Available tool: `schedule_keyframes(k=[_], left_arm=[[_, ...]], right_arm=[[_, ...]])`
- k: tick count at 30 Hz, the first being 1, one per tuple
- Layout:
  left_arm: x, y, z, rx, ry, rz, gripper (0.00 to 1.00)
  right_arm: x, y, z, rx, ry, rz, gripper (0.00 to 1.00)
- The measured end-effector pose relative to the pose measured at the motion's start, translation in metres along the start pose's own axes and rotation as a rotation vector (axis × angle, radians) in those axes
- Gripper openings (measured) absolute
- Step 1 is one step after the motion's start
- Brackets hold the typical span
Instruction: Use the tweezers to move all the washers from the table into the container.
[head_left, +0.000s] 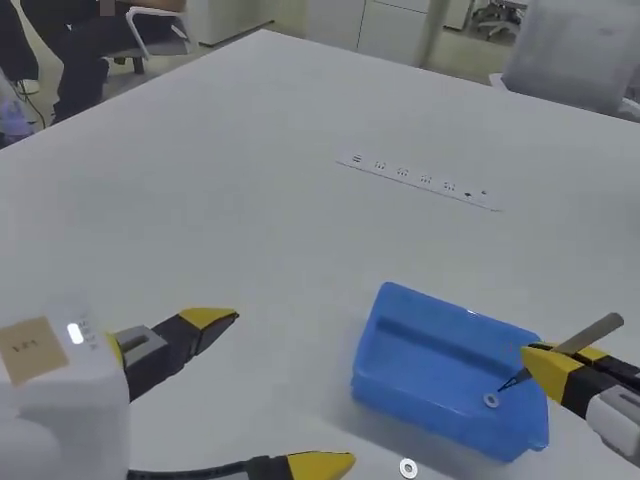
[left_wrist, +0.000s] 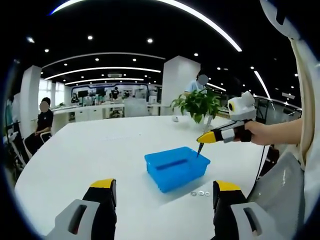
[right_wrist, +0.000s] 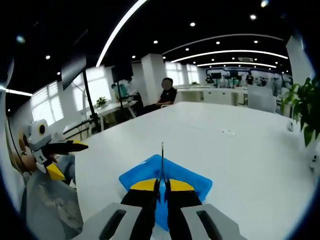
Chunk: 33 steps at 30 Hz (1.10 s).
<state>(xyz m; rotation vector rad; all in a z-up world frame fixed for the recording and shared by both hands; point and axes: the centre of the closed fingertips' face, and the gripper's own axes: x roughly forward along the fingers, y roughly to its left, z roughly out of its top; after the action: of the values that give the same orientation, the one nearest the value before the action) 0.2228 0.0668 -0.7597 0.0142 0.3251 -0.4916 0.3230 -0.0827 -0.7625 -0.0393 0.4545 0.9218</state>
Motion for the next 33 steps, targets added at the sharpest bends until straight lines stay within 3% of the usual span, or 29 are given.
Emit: schedule_keyframes(k=[5, 11, 26, 33], left_arm=[[0.000, -0.002, 0.000, -0.010, -0.001, -0.010, 0.80], [0.001, -0.004, 0.001, -0.005, 0.001, -0.015, 0.80], [0.001, -0.005, -0.002, 0.002, 0.015, -0.016, 0.80], [0.002, -0.005, -0.002, 0.003, 0.018, -0.017, 0.80]], right_arm=[[-0.017, 0.009, -0.004, 0.013, 0.003, 0.017, 0.03], [-0.027, 0.018, -0.022, 0.054, 0.030, 0.027, 0.03], [-0.022, 0.035, -0.077, 0.086, 0.149, 0.061, 0.04], [-0.024, 0.038, -0.088, 0.085, 0.175, 0.067, 0.04]])
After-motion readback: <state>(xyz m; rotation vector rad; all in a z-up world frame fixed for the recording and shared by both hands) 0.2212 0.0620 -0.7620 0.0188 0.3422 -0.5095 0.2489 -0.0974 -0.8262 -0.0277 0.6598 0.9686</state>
